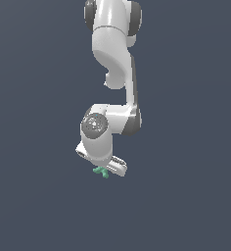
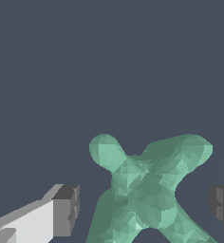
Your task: Pick up the object and move it to a goal position.
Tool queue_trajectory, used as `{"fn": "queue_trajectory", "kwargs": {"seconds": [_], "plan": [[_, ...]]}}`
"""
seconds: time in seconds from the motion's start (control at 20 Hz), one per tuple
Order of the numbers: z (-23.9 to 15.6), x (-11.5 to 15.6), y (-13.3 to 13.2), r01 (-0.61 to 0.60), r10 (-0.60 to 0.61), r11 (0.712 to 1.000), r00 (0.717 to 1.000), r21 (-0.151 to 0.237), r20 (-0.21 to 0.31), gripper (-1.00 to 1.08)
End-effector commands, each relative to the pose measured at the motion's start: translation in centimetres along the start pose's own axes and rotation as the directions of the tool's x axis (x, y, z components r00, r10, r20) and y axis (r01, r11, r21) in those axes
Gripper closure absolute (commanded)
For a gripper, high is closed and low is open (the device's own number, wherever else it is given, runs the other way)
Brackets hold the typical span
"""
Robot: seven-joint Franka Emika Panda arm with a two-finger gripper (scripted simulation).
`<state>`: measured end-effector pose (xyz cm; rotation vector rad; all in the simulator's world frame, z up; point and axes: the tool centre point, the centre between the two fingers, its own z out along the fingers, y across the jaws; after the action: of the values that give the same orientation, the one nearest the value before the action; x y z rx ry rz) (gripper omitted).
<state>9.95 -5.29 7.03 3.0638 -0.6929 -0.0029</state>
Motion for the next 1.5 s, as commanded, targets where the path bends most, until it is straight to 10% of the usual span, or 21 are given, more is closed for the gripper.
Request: {"fn": "queue_trajectory", "kwargs": {"seconds": [0.0, 0.05, 1.45], "plan": [[-0.2, 0.1, -0.1, 0.001, -0.001, 1.0, 1.0, 0.001, -0.002, -0.92], [-0.2, 0.1, -0.1, 0.001, -0.001, 1.0, 1.0, 0.001, -0.002, 1.08], [-8.5, -3.4, -3.1, -0.095, 0.095, 0.995, 0.995, 0.006, -0.015, 1.08]]}}
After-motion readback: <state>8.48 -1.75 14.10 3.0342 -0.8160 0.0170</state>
